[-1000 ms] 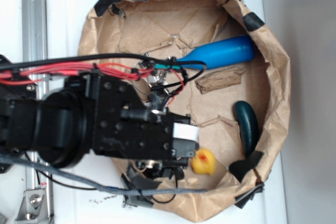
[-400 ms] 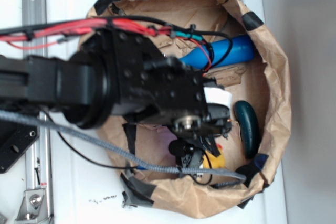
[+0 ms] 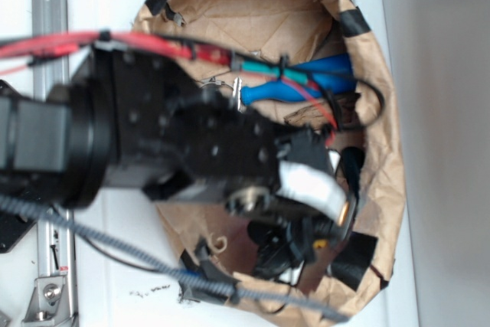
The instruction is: Grab the yellow duck.
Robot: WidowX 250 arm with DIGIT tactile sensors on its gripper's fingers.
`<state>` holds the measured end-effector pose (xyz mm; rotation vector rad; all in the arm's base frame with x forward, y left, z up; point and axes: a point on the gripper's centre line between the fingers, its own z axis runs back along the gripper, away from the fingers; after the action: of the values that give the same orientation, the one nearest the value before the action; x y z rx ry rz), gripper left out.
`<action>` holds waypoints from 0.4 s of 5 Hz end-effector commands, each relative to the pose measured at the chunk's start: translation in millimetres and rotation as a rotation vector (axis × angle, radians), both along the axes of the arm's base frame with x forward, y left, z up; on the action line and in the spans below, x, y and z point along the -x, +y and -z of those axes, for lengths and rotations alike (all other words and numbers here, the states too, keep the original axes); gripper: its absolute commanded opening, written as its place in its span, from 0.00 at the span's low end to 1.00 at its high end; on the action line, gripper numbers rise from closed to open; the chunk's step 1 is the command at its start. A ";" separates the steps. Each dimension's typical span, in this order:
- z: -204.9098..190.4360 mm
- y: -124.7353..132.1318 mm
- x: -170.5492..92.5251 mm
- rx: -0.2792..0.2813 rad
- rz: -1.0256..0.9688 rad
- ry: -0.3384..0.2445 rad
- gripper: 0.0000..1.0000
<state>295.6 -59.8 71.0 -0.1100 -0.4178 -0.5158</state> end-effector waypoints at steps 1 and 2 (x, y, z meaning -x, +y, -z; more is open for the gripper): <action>20.7 -14.7 7.2 -0.023 0.162 0.018 1.00; 38.9 -15.2 8.2 -0.020 0.152 0.041 0.91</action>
<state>296.0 -70.2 26.3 -0.1399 -0.3514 -0.6182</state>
